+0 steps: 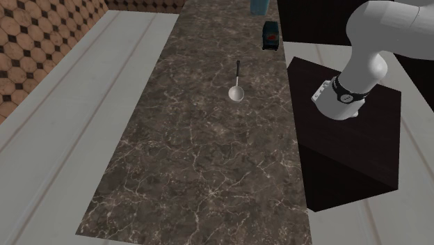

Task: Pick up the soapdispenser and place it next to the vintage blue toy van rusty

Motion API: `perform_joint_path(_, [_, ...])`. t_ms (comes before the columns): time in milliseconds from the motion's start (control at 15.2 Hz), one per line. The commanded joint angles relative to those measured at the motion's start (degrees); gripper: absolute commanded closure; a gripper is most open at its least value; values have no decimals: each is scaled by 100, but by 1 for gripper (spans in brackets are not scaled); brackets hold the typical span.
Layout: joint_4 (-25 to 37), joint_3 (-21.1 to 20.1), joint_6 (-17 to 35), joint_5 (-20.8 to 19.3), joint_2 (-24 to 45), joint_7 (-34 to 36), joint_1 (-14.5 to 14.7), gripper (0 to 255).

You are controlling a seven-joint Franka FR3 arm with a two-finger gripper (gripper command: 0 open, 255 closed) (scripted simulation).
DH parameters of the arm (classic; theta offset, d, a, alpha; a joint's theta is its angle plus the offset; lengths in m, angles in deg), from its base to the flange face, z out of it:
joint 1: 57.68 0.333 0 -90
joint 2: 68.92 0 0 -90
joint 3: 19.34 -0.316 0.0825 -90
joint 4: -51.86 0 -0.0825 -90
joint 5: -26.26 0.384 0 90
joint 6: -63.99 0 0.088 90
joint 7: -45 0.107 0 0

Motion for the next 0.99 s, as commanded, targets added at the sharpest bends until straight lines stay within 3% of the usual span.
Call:
perform_joint_path(0, [-85, 45, 101, -48, -55, 3, -19, 255])
perform_joint_path(726, [-240, 128, 276, -134, -153, 10, -58, 255])
perform_joint_path(792, [-239, 128, 276, -134, -154, 10, -58, 0])
perform_joint_path(924, [-238, 128, 276, -134, -154, 9, -57, 0])
